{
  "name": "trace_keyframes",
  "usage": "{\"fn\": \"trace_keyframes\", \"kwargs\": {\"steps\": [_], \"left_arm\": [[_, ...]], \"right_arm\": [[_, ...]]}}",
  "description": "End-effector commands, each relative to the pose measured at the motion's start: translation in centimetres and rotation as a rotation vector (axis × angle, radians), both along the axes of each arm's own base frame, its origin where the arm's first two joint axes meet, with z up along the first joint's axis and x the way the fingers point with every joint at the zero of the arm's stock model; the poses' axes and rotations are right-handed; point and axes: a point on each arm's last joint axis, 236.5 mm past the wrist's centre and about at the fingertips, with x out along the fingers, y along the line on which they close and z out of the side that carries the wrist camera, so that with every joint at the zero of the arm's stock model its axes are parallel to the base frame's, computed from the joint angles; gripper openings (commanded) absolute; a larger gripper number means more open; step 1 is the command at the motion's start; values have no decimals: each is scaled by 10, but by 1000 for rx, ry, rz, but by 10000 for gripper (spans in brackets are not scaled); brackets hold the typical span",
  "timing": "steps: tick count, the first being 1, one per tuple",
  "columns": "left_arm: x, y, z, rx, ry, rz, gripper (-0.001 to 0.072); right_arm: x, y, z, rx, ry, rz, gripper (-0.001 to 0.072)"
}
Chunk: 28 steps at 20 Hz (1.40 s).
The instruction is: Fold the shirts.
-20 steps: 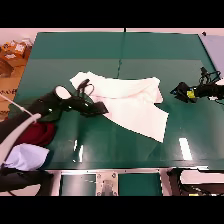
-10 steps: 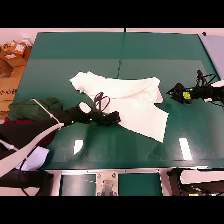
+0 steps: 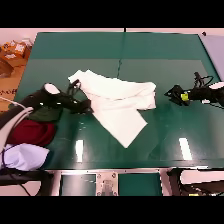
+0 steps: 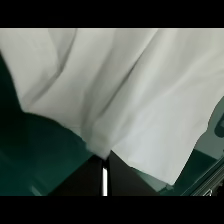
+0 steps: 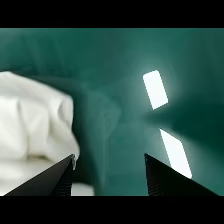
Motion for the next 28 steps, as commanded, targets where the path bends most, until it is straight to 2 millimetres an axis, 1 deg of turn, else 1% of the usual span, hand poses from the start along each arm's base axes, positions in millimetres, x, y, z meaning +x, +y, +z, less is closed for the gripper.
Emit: {"fn": "trace_keyframes", "kwargs": {"steps": [1, 3, 5, 7, 8, 10, 11, 12, 13, 14, 15, 16, 17, 18, 19, 20, 21, 22, 23, 24, 25, 27, 28], "left_arm": [[-10, 65, 8, 45, 54, -4, 21], [-2, 70, 7, 54, 23, 13, 22], [2, 71, 7, 59, 10, 24, 21], [2, 71, 6, 61, 6, 17, 22], [2, 71, 6, 61, 6, 18, 22], [3, 72, 6, 62, 3, 20, 22], [3, 72, 7, 62, 1, 21, 22], [3, 72, 7, 64, -1, 19, 21], [4, 72, 9, 66, -14, 11, 21], [6, 75, 13, 79, -30, 2, 21], [12, 79, 24, 104, -64, -9, 21], [19, 86, 38, 142, -107, -12, 20], [29, 95, 58, 187, -167, -12, 20], [42, 105, 87, 237, -248, -5, 20], [52, 111, 118, 265, -332, 1, 20], [61, 110, 157, 265, -428, 9, 20], [67, 107, 195, 254, -518, 20, 20], [71, 102, 239, 230, -621, 29, 21], [69, 94, 288, 192, -737, 35, 20], [64, 88, 334, 161, -849, 34, 20], [52, 81, 386, 131, -980, 26, 20], [19, 76, 473, 113, -1205, 25, 20], [-1, 76, 507, 117, -1299, 30, 21]], "right_arm": [[-21, 28, -19, 59, 63, 25, 507], [-32, 59, -28, 92, 84, 77, 507], [-35, 96, -29, 138, 80, 123, 507], [-41, 131, -31, 152, 91, 199, 507], [-44, 145, -32, 148, 93, 233, 506], [-41, 162, -33, 125, 68, 257, 502], [-37, 167, -33, 122, 52, 250, 441], [-34, 171, -30, 134, 41, 239, 276], [-31, 172, -26, 136, 18, 256, 88], [-26, 169, -21, 130, -8, 271, 18], [-19, 161, -11, 137, -27, 268, 18], [-8, 148, 6, 136, -62, 256, 18], [3, 130, 27, 129, -108, 237, 18], [15, 109, 57, 124, -167, 202, 18], [22, 88, 90, 117, -227, 174, 17], [27, 68, 128, 102, -297, 151, 18], [27, 53, 167, 80, -369, 141, 18], [24, 44, 205, 48, -445, 142, 18], [19, 38, 243, 8, -525, 142, 18], [12, 33, 286, -44, -619, 139, 18], [1, 30, 328, -98, -713, 133, 17], [-27, 26, 403, -202, -879, 108, 18], [-44, 22, 442, -260, -967, 74, 18]]}}
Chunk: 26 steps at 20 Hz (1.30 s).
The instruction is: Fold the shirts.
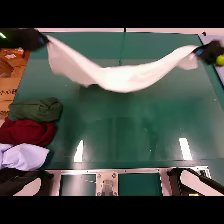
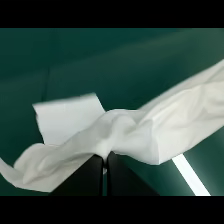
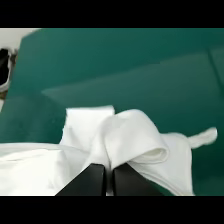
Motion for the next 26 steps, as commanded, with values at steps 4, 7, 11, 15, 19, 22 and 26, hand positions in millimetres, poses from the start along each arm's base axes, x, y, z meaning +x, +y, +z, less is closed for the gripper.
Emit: {"fn": "trace_keyframes", "kwargs": {"steps": [4, 7, 11, 15, 19, 22, 26], "left_arm": [[-102, 0, 171, 15, -483, 8, 21], [-90, 3, 147, 39, -413, 11, 21], [-38, 4, 63, 37, -180, 9, 21], [5, 0, -84, 19, 196, -14, 22], [16, -19, -238, -86, 516, -59, 22], [21, -18, -321, -141, 660, -1, 22], [28, -16, -357, -147, 710, 28, 22]], "right_arm": [[-106, -15, 190, -197, -464, -234, 18], [-113, -15, 180, -214, -429, -242, 18], [-84, -32, 89, -105, -208, -227, 19], [-51, -39, -88, 57, 143, -192, 19], [-27, -25, -266, 123, 456, -194, 56], [-7, -28, -341, 157, 603, -218, 56], [27, -56, -333, 177, 584, -208, 110]]}}
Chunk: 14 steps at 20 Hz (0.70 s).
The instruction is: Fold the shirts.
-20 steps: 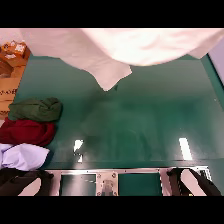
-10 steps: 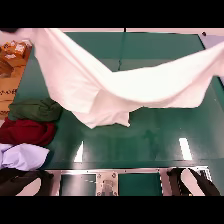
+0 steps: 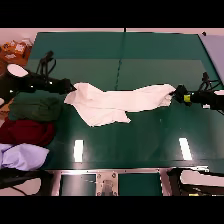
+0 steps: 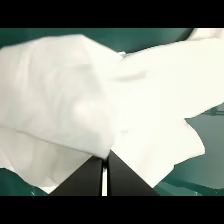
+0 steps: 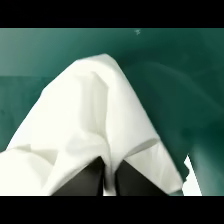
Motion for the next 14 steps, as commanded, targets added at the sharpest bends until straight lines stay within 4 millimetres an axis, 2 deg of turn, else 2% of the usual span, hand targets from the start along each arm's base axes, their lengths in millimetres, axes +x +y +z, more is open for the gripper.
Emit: {"fn": "trace_keyframes", "kwargs": {"steps": [1, 2, 3, 5, 6, 7, 8, 9, 11, 13, 14], "left_arm": [[2, 1, -34, -7, 43, 25, 22], [3, 1, -33, -5, 37, 21, 22], [3, 1, -32, -5, 35, 21, 22], [4, 1, -32, -5, 34, 21, 21], [4, 1, -31, -4, 31, 18, 22], [4, 1, -32, -3, 29, 15, 22], [3, 1, -32, -3, 30, 15, 22], [3, 1, -32, -3, 31, 14, 22], [3, 1, -32, -3, 31, 14, 22], [3, 1, -32, 0, 25, 8, 22], [3, 1, -32, 3, 20, 2, 22]], "right_arm": [[20, -23, 6, 19, -8, 12, 246], [19, -35, 23, 18, -25, 24, 285], [13, -50, 38, 21, -26, 23, 287], [-7, -69, 48, 55, 12, -6, 294], [-19, -70, 42, 76, 43, -4, 295], [-33, -66, 28, 107, 85, -8, 340], [-46, -58, 12, 141, 128, -13, 449], [-60, -45, -4, 185, 173, -14, 499], [-78, -16, -26, 248, 225, 6, 499], [-85, -2, -45, 239, 252, 6, 498], [-82, 1, -53, 215, 255, -1, 498]]}}
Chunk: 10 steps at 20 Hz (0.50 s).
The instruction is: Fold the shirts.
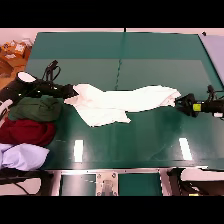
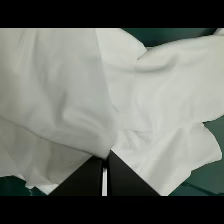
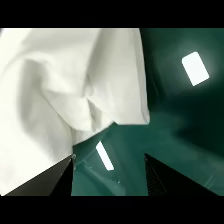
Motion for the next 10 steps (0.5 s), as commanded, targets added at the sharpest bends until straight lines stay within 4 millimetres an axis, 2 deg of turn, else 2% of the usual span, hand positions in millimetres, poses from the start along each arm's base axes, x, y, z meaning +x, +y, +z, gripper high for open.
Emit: {"fn": "trace_keyframes", "kwargs": {"steps": [1, 5, 6, 8, 10], "left_arm": [[0, 0, -1, 7, -10, -10, 22], [1, 1, 0, 6, -11, -8, 22], [1, 1, 0, 6, -11, -8, 22], [1, 1, 0, 7, -13, -10, 22], [4, 3, 5, 17, -33, -12, 21]], "right_arm": [[-6, 20, -29, -14, 37, -4, 496], [31, 28, -44, -50, -2, -51, 485], [38, 30, -46, -54, -6, -40, 452], [50, 32, -43, -72, -35, -4, 80], [56, 34, -28, -60, -65, 23, 18]]}}
